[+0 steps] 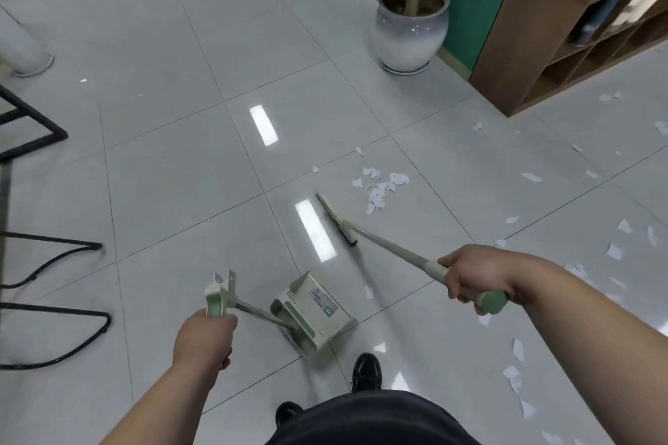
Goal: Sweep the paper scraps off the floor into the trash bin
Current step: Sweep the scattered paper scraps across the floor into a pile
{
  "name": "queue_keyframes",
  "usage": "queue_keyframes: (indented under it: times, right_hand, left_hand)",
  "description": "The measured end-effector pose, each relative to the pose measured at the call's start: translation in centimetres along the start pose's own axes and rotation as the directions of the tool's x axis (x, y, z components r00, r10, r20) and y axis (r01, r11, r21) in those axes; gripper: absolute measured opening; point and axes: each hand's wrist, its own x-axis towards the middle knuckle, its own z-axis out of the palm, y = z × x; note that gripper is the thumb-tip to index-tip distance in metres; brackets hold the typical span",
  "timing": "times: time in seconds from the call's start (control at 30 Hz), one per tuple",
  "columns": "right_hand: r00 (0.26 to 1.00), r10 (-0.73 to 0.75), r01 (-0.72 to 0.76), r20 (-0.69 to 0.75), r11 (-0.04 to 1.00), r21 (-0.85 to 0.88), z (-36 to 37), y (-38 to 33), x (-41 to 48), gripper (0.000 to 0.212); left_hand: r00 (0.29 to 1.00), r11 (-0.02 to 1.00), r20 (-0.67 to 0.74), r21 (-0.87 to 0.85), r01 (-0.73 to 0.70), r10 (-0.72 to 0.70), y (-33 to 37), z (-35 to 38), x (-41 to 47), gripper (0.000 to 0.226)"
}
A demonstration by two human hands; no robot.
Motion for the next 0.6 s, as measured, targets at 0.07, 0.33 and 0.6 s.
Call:
queue_keyframes:
  times: [0.07, 0.33, 0.6]
  right_hand:
    - [0.999, 0.012, -0.012, 0.039, 1.0, 0.002, -1.5, 0.6, -0.9, 0.031]
    - [0.984, 0.119, -0.105, 0.131, 0.988, -0.11, -2.3, 1.6, -1.5, 0.025]
    - [0.983, 0.183, -0.177, -0.011, 0.933, -0.313, -3.1, 0.8, 0.9, 0.036]
  left_hand:
    - [1.0, 1.0, 0.008, 0.01, -0.018, 0.018, 0.6, 0.1, 0.0, 0.008]
    - [0.995, 0.992, 0.077, 0.107, -0.066, 0.058, 1.7, 1.5, -0.6, 0.008]
    - [0.995, 0.993, 0.093, 0.115, -0.039, 0.029, 1.8, 2.4, -0.2, 0.007]
